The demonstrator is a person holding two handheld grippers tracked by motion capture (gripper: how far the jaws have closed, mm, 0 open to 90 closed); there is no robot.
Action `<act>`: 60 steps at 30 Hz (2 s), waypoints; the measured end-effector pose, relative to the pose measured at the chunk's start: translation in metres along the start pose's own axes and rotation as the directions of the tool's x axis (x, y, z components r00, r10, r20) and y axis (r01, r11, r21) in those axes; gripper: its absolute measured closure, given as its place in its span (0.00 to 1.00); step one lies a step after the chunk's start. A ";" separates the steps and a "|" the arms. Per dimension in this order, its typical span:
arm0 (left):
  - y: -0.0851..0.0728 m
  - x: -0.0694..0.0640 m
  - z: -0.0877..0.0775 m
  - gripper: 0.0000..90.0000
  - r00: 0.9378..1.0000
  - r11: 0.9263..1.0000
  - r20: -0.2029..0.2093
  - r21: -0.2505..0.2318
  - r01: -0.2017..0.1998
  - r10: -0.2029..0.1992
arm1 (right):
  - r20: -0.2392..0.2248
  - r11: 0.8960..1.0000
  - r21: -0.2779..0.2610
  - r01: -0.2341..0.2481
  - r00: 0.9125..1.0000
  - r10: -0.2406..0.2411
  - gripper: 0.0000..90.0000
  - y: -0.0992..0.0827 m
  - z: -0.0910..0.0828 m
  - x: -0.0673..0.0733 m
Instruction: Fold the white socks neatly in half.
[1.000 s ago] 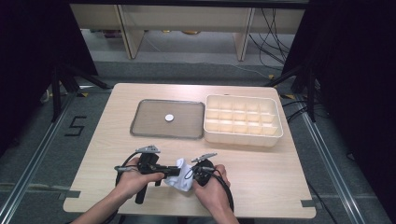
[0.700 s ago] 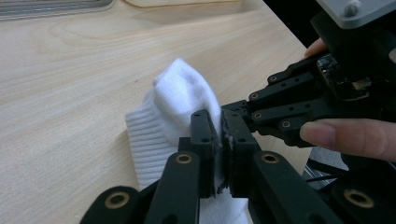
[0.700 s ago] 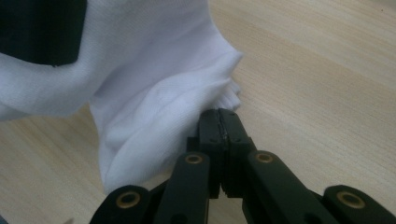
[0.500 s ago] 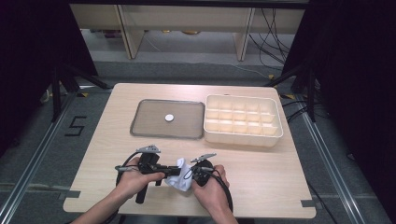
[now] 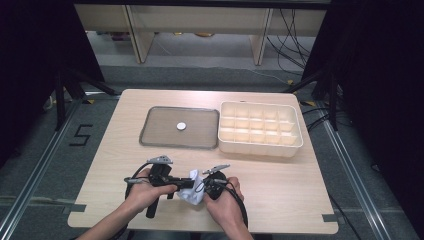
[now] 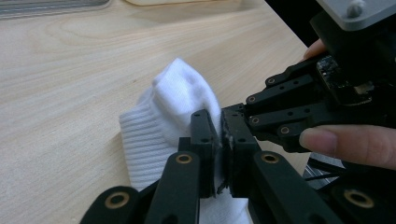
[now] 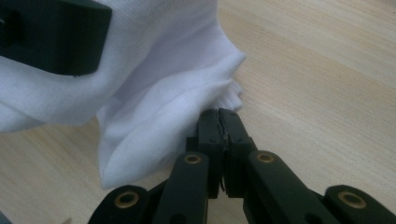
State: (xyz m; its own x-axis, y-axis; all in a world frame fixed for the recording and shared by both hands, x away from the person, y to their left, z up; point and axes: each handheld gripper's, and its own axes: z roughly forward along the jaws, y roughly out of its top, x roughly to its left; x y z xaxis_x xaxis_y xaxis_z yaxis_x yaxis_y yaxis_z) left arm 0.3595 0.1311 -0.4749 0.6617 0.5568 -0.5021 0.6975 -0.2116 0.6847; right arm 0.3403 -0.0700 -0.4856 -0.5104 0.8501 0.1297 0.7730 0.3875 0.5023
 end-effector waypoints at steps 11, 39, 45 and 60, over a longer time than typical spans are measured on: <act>0.001 0.001 0.000 0.94 1.000 1.000 -0.003 -0.001 0.007 -0.007 | -0.010 1.000 0.008 -0.001 1.000 0.001 0.98 0.003 0.003 0.004; -0.002 -0.001 0.005 0.93 1.000 1.000 -0.013 0.028 -0.001 0.001 | -0.029 1.000 0.012 0.017 0.999 -0.016 0.98 0.009 0.010 0.011; -0.006 -0.001 0.011 0.93 1.000 0.998 -0.011 0.060 -0.022 0.023 | -0.031 1.000 0.014 0.024 0.999 -0.023 0.98 0.009 0.012 0.010; -0.009 -0.005 0.020 0.93 0.998 0.996 -0.032 0.072 -0.050 0.053 | -0.064 0.993 -0.095 -0.076 0.996 0.070 0.81 0.033 -0.025 -0.017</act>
State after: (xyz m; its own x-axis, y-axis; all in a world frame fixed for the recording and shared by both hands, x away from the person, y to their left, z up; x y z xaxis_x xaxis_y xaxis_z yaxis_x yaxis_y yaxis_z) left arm 0.3549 0.1140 -0.4892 0.6886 0.5699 -0.4483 0.6812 -0.2964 0.6694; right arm 0.3649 -0.0806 -0.4496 -0.4785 0.8504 0.2189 0.7698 0.2863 0.5704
